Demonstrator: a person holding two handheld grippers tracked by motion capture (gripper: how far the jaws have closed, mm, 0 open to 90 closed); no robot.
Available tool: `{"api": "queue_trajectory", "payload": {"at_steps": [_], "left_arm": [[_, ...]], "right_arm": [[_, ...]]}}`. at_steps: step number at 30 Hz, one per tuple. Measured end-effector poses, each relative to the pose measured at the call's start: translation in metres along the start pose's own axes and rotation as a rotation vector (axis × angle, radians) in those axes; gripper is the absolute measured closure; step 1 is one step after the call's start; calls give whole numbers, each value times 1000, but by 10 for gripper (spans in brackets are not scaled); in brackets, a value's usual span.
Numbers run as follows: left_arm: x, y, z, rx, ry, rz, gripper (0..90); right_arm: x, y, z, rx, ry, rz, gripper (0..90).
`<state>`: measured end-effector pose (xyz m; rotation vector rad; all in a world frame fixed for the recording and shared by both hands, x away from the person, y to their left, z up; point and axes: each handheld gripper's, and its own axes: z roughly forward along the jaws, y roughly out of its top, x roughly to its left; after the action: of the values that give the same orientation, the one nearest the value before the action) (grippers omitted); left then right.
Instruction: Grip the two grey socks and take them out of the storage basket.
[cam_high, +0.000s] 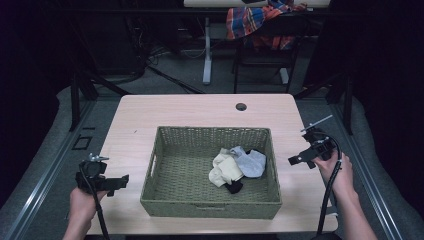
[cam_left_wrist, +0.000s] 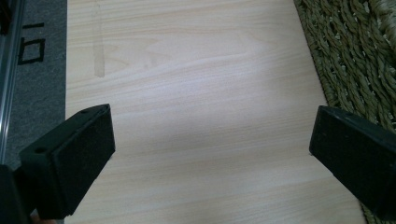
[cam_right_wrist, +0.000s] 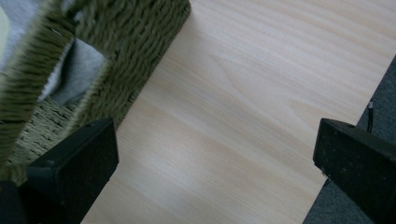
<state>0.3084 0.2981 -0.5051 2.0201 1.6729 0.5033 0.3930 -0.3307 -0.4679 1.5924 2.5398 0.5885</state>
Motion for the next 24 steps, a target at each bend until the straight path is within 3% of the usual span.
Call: {"api": "queue_trajectory", "payload": {"at_steps": [2, 6, 16, 24], "left_arm": [[1, 0, 0, -5, 6, 0, 3], [-2, 1, -1, -9, 3, 3, 3], [-1, 1, 0, -7, -9, 3, 3], [-3, 0, -1, -9, -10, 3, 3]], "right_arm": [[3, 4, -4, 7, -27, -20, 0], [10, 11, -17, -8, -35, -50, 0], [32, 33, -43, -53, -32, -94, 4], [56, 58, -55, -73, -7, -152, 8]]}}
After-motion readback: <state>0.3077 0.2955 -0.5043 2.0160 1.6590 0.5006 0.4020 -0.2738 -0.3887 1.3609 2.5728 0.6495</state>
